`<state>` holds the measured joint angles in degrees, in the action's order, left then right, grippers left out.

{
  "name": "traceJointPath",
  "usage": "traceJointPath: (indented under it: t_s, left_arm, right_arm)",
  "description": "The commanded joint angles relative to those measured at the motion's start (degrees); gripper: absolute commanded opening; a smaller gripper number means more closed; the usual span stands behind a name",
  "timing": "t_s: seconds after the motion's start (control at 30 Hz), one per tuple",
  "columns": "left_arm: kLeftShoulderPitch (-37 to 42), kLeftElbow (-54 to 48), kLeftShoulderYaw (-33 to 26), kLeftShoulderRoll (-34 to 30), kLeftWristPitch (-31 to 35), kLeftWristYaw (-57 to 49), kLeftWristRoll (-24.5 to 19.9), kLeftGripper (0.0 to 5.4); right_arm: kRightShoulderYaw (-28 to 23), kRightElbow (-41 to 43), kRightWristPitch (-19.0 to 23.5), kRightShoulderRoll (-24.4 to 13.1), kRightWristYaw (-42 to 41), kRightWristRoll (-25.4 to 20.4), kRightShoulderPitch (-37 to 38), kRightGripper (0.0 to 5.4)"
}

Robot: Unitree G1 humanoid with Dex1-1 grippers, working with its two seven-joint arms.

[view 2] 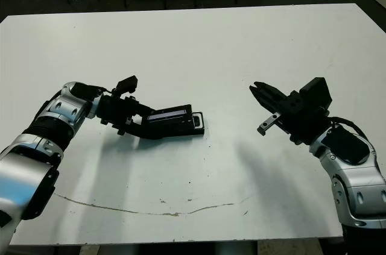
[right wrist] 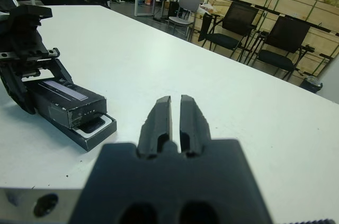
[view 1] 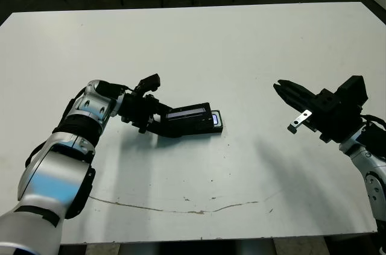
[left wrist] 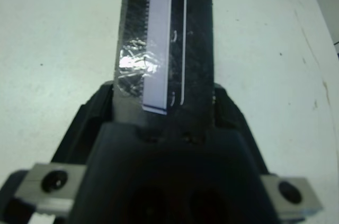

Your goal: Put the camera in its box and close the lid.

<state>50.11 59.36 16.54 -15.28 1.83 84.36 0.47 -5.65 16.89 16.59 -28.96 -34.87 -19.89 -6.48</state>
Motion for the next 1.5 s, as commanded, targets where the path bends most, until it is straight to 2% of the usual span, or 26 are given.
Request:
traceJointPath:
  t_s: [0.03, 0.2, 0.3, 0.6, 0.77, 1.03, 1.2, 1.3, 1.5]
  left_arm:
    - [-2.50, 1.60, 2.84, 2.72, 0.42, -0.51, 3.07, 2.78]
    - [-2.02, 1.62, 4.29, 4.07, -0.46, -2.57, 4.22, 2.78]
    - [-1.00, 2.23, 5.27, 5.31, 1.09, -3.19, 4.84, 2.78]
    - [1.60, 5.89, 6.54, 9.12, 4.65, -3.82, 6.15, 2.78]
    - [2.19, 5.54, 8.08, 10.02, 0.25, -3.96, 7.66, 2.78]
    - [3.13, 5.92, 11.00, 9.88, 1.41, -2.46, 10.04, 2.78]
    - [2.76, 4.94, 12.53, 8.28, -0.26, -3.48, 11.78, 2.78]
    - [2.43, 3.82, 13.51, 7.01, -1.96, -4.22, 12.98, 2.78]
    - [1.65, 3.66, 15.17, 3.53, -7.63, -6.24, 15.15, 3.87]
  right_arm:
    - [-0.22, 0.17, 0.79, -0.16, 0.10, -0.15, 0.60, 0.00]
    - [-0.25, 0.39, 1.18, -0.04, 0.26, -0.45, 0.77, 0.00]
    - [-0.16, -1.05, -1.25, 0.30, -0.73, -0.41, 0.72, 0.00]
    - [-0.20, -0.17, -0.21, 0.26, -0.36, -0.92, 1.09, 0.00]
    - [-0.17, -0.41, -0.40, 0.28, -0.37, -1.15, 1.18, 0.00]
    - [-0.02, -0.09, -0.11, 0.57, -0.25, -1.44, 1.41, 0.00]
    - [-0.22, -0.60, -0.58, 0.57, -0.83, -2.02, 1.55, 0.00]
    - [-0.21, 0.11, 0.77, 0.37, -0.39, -2.58, 1.54, 0.00]
    - [-0.16, 0.13, -0.27, 0.54, -0.41, -2.07, 1.63, 0.00]
